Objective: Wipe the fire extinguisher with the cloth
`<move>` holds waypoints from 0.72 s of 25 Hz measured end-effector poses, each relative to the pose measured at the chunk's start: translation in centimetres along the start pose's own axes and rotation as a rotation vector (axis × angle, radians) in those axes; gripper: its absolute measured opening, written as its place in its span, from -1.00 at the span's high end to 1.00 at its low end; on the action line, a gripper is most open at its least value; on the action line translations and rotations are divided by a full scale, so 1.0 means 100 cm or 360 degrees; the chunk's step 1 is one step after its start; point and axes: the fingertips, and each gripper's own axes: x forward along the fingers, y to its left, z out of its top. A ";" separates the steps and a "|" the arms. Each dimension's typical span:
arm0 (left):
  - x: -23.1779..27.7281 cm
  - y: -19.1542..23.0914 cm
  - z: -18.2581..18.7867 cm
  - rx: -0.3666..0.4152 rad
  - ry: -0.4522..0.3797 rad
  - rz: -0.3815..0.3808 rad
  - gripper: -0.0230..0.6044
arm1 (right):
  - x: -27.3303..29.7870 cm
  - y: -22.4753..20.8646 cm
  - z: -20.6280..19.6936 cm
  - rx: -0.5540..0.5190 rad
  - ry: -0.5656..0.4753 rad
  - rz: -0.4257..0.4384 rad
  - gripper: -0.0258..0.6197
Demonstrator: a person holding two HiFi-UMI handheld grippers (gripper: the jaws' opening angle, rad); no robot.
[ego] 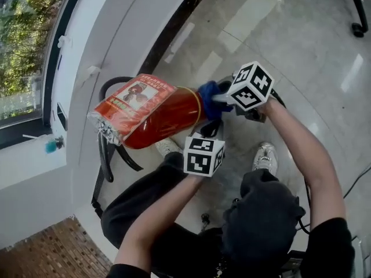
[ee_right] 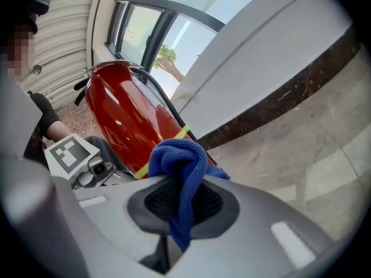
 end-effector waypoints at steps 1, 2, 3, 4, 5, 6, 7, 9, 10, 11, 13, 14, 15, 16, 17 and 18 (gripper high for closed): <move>-0.008 0.001 0.002 0.0011 -0.0020 0.0009 0.91 | -0.003 0.009 0.005 -0.0008 -0.0033 -0.0005 0.81; -0.015 0.002 0.004 0.0028 -0.0045 0.0013 0.91 | -0.007 0.018 0.009 -0.0023 -0.0062 -0.0010 0.81; -0.022 0.001 0.007 0.0056 -0.0073 0.0012 0.91 | -0.011 0.027 0.013 -0.0050 -0.0086 -0.0019 0.81; -0.028 0.000 0.010 0.0101 -0.0100 0.0010 0.91 | -0.015 0.035 0.017 -0.0090 -0.0103 -0.0033 0.81; -0.033 -0.001 0.013 0.0157 -0.0122 0.0011 0.91 | -0.020 0.044 0.021 -0.0139 -0.0117 -0.0054 0.81; -0.037 -0.001 0.017 0.0209 -0.0140 0.0018 0.91 | -0.026 0.052 0.025 -0.0189 -0.0134 -0.0080 0.81; -0.043 -0.002 0.019 0.0245 -0.0157 0.0024 0.91 | -0.033 0.060 0.029 -0.0238 -0.0154 -0.0109 0.81; -0.058 -0.003 0.022 0.0259 -0.0195 0.0030 0.91 | -0.045 0.079 0.037 -0.0318 -0.0201 -0.0171 0.81; -0.067 -0.003 0.023 0.0252 -0.0218 0.0028 0.91 | -0.050 0.088 0.040 -0.0351 -0.0225 -0.0203 0.81; -0.077 -0.003 0.026 0.0245 -0.0243 0.0023 0.91 | -0.056 0.097 0.044 -0.0380 -0.0247 -0.0235 0.81; -0.099 -0.004 0.032 0.0239 -0.0298 0.0012 0.91 | -0.068 0.115 0.050 -0.0427 -0.0281 -0.0294 0.81; -0.110 -0.004 0.033 0.0243 -0.0325 0.0008 0.91 | -0.074 0.124 0.052 -0.0447 -0.0291 -0.0316 0.81; -0.121 -0.003 0.035 0.0254 -0.0356 0.0007 0.91 | -0.079 0.134 0.054 -0.0471 -0.0291 -0.0336 0.81; -0.132 -0.003 0.037 0.0268 -0.0394 0.0008 0.91 | -0.083 0.144 0.056 -0.0506 -0.0282 -0.0357 0.80; -0.142 -0.002 0.040 0.0285 -0.0437 0.0009 0.91 | -0.087 0.153 0.059 -0.0546 -0.0269 -0.0380 0.80; -0.153 -0.001 0.043 0.0303 -0.0482 0.0006 0.91 | -0.090 0.163 0.062 -0.0586 -0.0263 -0.0401 0.80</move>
